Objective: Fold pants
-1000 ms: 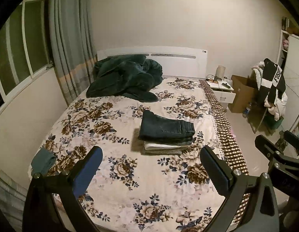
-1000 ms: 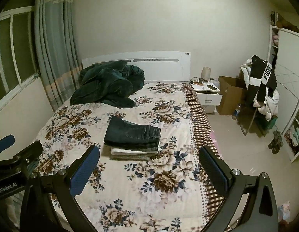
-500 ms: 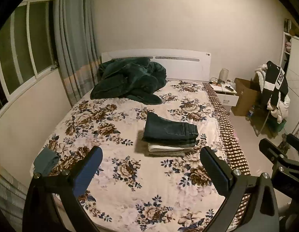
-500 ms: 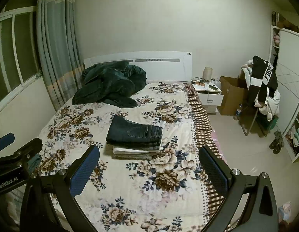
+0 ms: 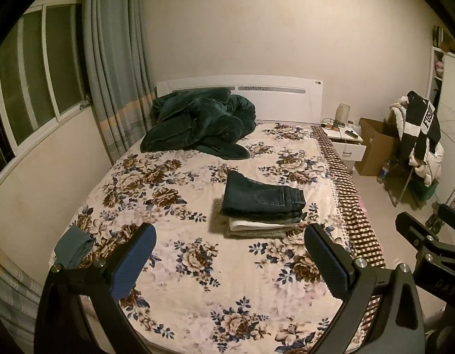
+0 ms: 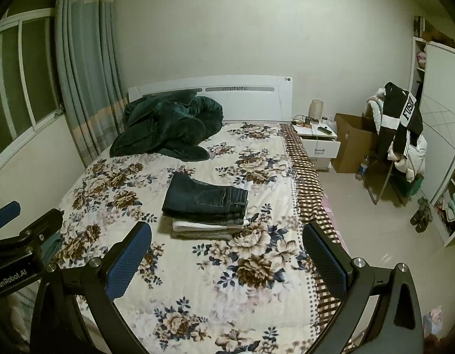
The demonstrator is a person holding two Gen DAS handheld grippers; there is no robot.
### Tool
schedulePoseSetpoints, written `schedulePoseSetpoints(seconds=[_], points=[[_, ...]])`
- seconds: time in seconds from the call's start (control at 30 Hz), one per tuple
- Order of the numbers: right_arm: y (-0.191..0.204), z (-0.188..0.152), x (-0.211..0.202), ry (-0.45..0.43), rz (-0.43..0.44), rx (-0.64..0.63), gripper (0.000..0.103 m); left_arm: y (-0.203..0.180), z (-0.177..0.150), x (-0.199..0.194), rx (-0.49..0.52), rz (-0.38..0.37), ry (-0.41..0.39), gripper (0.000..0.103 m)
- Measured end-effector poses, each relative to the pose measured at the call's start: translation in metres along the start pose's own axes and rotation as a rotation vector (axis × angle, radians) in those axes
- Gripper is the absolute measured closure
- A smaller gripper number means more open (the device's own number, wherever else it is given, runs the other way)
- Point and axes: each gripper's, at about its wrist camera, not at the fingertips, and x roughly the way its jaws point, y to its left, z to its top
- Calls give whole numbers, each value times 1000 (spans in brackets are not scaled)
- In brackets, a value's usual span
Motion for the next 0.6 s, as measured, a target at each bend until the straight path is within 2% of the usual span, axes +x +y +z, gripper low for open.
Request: schedulePoseSetpoints(seconds=[0.6], points=[[3,-4,-1,-3,3,-1,0,-5,-1,-3,1,-3,-9,0]])
